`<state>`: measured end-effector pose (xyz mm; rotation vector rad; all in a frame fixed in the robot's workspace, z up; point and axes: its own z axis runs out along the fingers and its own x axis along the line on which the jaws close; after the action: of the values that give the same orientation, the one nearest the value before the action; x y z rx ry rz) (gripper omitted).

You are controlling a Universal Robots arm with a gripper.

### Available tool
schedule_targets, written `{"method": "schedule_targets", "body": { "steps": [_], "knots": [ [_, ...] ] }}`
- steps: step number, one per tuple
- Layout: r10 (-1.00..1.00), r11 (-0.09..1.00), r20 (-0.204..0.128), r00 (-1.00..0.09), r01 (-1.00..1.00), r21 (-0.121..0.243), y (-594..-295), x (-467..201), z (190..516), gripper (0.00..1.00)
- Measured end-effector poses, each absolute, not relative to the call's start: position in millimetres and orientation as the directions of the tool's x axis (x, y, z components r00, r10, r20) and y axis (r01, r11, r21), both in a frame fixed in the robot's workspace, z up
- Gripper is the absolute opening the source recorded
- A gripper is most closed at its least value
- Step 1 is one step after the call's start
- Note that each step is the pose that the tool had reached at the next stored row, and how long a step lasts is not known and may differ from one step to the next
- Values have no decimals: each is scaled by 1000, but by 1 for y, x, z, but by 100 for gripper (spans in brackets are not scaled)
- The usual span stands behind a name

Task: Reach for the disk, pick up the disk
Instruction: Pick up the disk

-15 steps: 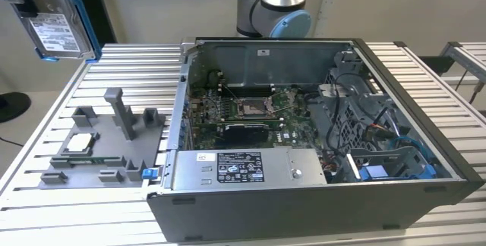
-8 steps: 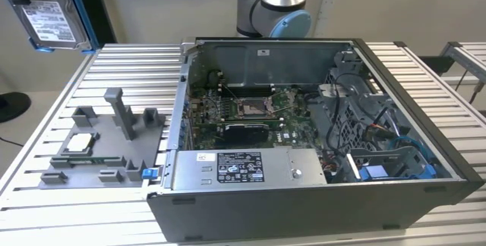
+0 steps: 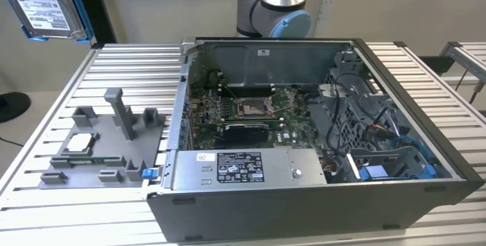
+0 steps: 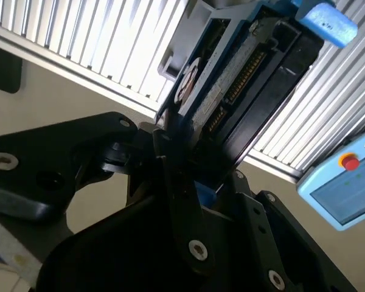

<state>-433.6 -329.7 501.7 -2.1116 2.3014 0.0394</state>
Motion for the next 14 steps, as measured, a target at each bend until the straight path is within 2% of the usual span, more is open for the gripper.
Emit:
{"method": "schedule_targets", "body": {
  "steps": [14],
  "knots": [
    [-996,86,-30,-86,-996,6,-330,-403,502,0]
  ]
}}
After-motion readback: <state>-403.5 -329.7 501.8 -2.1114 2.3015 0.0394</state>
